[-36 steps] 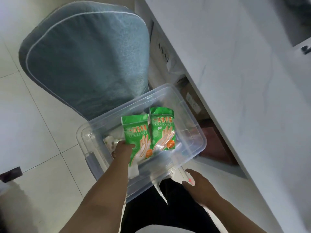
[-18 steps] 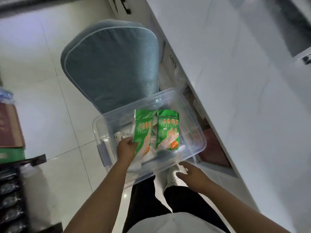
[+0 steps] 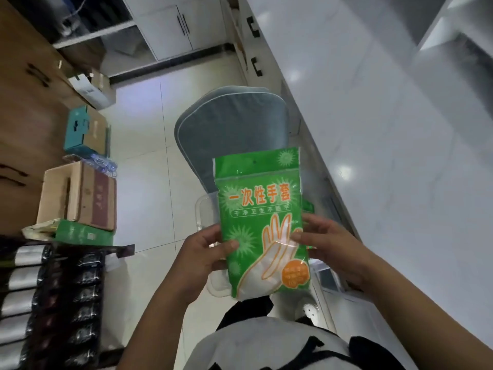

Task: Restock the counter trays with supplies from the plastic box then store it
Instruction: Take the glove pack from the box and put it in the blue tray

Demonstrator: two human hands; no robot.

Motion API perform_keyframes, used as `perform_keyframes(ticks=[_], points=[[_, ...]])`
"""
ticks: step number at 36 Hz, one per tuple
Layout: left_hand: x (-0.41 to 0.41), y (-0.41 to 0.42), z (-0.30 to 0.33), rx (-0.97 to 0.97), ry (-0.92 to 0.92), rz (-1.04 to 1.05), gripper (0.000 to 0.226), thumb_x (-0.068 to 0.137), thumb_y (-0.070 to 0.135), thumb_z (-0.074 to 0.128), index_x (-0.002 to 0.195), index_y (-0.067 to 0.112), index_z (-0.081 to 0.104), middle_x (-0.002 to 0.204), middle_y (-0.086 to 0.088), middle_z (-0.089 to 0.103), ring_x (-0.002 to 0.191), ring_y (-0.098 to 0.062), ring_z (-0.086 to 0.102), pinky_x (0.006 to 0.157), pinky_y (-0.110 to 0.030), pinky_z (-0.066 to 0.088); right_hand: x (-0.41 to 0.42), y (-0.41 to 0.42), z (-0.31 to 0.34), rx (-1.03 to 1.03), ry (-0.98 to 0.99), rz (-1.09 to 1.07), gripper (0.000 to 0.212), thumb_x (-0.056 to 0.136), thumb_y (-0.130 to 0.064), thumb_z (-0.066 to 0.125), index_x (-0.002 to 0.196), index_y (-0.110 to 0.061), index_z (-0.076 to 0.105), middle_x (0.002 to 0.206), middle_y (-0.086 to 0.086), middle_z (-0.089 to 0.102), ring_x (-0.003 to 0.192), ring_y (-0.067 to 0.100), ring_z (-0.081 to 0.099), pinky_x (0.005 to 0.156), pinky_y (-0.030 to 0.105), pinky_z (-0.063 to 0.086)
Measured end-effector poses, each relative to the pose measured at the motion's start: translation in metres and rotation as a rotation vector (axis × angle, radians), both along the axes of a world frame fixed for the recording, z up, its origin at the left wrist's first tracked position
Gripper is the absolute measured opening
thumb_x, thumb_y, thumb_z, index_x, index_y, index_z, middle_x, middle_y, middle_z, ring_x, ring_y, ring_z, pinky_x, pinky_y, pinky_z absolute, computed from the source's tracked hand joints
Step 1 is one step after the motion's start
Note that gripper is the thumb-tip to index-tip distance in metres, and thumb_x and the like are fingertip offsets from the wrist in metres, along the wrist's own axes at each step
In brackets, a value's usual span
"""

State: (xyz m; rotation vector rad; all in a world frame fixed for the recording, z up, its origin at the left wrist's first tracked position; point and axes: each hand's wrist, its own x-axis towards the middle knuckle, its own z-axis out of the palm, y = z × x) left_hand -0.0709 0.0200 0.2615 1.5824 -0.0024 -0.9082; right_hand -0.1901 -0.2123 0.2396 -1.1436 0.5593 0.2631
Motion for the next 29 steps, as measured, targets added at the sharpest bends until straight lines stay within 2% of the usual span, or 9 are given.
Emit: perform_keyframes(ticks=[4,7,10,13,17,22,26,29], points=[[-0.005,-0.006,-0.001,-0.01,0.025,0.071,0.029,0.086,-0.001,0.067,0.11,0.014,0.073,0.1,-0.013,0.072,0.089,-0.027,0.072,0.068,-0.036,0.058,0.002,-0.001,0.009,-0.07,-0.001,-0.045,0.03,0.082,-0.006,0.069,0.111,-0.013,0.072,0.106,0.013,0.075,0.092,0.029,0.073,0.083,0.048,0.056],[-0.008,-0.014,-0.009,-0.006,0.042,0.097,0.032,0.087,-0.002,0.065,0.116,0.014,0.07,0.095,-0.014,0.072,0.086,-0.025,0.073,0.067,-0.036,0.059,-0.001,-0.001,0.011,-0.121,0.027,-0.081,0.028,0.086,-0.002,0.066,0.11,-0.015,0.072,0.103,0.014,0.076,0.093,0.033,0.073,0.085,0.055,0.056],[-0.009,-0.023,-0.017,-0.019,0.075,0.073,0.033,0.09,-0.003,0.063,0.117,0.015,0.068,0.095,-0.012,0.074,0.086,-0.024,0.074,0.066,-0.036,0.059,-0.009,-0.001,0.012,-0.147,0.044,-0.114,0.029,0.088,0.0,0.065,0.112,-0.015,0.07,0.102,0.014,0.076,0.092,0.034,0.073,0.082,0.053,0.058],[-0.007,-0.033,-0.024,-0.016,0.103,-0.002,0.035,0.09,-0.002,0.063,0.119,0.018,0.067,0.101,-0.012,0.075,0.09,-0.023,0.073,0.064,-0.032,0.057,-0.019,0.0,0.015,-0.162,0.054,-0.166,0.03,0.09,0.0,0.062,0.116,-0.014,0.068,0.102,0.015,0.075,0.09,0.034,0.074,0.074,0.048,0.06],[-0.002,-0.052,-0.033,-0.043,0.131,-0.115,0.035,0.09,0.001,0.065,0.118,0.023,0.069,0.108,-0.014,0.073,0.096,-0.026,0.073,0.071,-0.037,0.058,-0.029,0.0,0.021,-0.171,0.067,-0.326,0.034,0.088,0.006,0.06,0.115,-0.012,0.068,0.098,0.014,0.076,0.085,0.033,0.074,0.069,0.047,0.061],[0.004,-0.079,-0.041,-0.092,0.178,-0.264,0.037,0.09,0.003,0.065,0.123,0.02,0.066,0.112,-0.009,0.074,0.097,-0.022,0.072,0.069,-0.031,0.057,-0.042,-0.002,0.03,-0.216,0.088,-0.504,0.035,0.086,0.011,0.06,0.114,-0.006,0.069,0.093,0.015,0.077,0.075,0.028,0.075,0.058,0.032,0.058],[0.008,-0.095,-0.05,-0.084,0.224,-0.389,0.036,0.091,0.002,0.064,0.123,0.018,0.065,0.107,-0.01,0.074,0.092,-0.021,0.072,0.071,-0.032,0.059,-0.052,0.0,0.033,-0.318,0.147,-0.566,0.033,0.086,0.003,0.065,0.112,-0.016,0.072,0.094,0.015,0.076,0.08,0.037,0.074,0.069,0.054,0.059],[0.012,-0.101,-0.061,-0.082,0.264,-0.469,0.033,0.09,-0.001,0.063,0.115,0.021,0.067,0.097,-0.006,0.075,0.083,-0.015,0.073,0.068,-0.029,0.059,-0.056,0.008,0.034,-0.355,0.156,-0.629,0.031,0.085,0.005,0.065,0.107,-0.015,0.073,0.093,0.013,0.077,0.081,0.034,0.074,0.068,0.044,0.061]])
